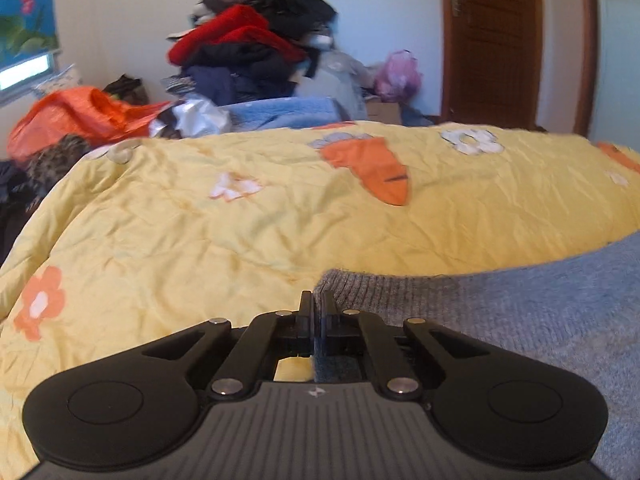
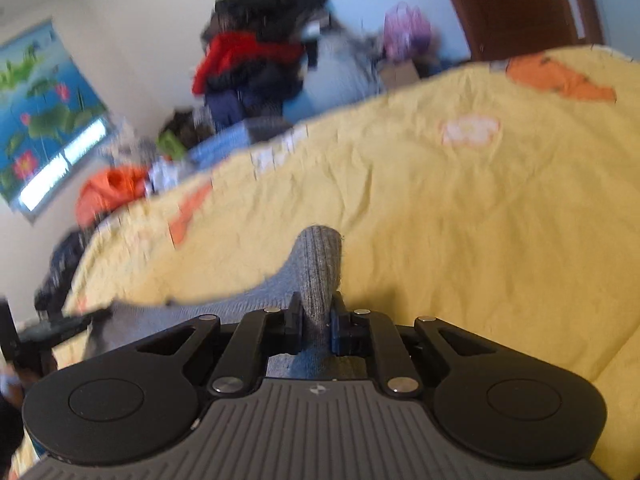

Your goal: Fold small clothes

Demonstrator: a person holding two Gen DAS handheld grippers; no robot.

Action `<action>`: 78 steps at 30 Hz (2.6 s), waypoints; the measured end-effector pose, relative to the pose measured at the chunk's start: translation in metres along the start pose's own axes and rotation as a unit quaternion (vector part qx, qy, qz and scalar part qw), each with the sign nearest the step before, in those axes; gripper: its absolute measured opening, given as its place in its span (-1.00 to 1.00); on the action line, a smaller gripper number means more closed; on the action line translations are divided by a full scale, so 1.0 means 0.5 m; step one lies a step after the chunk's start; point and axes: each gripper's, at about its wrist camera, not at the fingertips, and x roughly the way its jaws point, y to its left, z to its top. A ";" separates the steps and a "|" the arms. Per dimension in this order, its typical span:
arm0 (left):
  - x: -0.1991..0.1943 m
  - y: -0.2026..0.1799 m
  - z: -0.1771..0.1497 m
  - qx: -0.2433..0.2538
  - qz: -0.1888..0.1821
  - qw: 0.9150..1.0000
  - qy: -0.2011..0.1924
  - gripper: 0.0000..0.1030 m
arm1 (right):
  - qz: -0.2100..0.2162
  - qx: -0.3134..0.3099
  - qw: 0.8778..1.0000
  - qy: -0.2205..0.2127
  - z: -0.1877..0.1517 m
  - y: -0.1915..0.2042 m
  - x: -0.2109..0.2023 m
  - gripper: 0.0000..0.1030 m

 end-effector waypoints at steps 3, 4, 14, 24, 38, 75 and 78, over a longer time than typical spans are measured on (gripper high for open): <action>0.035 0.003 -0.018 0.000 0.014 0.999 0.035 -0.96 | -0.036 0.000 0.999 0.021 -0.015 -0.015 0.051 -0.66; 0.034 -0.009 -0.024 0.020 0.022 0.999 0.028 -0.95 | -0.047 -0.009 0.999 0.023 -0.024 -0.016 0.066 -0.65; -0.137 -0.109 -0.017 0.008 0.031 0.997 -0.073 -0.82 | -0.075 -0.061 0.992 -0.075 -0.042 0.090 -0.058 0.37; -0.060 -0.175 -0.104 0.026 0.009 0.999 -0.028 -0.82 | -0.160 -0.143 0.977 0.000 -0.133 0.111 0.075 0.96; -0.057 -0.151 -0.111 -0.020 -0.017 0.999 -0.032 -0.82 | -0.092 -0.143 0.985 -0.017 -0.095 0.274 0.064 0.88; -0.331 -0.021 -0.254 -0.116 -0.006 0.993 -0.036 -0.89 | -0.141 -0.188 0.972 -0.015 -0.154 0.258 0.168 0.97; -0.310 -0.024 -0.286 -0.100 0.006 0.995 0.004 -0.90 | -0.138 -0.186 0.973 -0.015 -0.154 0.256 0.168 0.97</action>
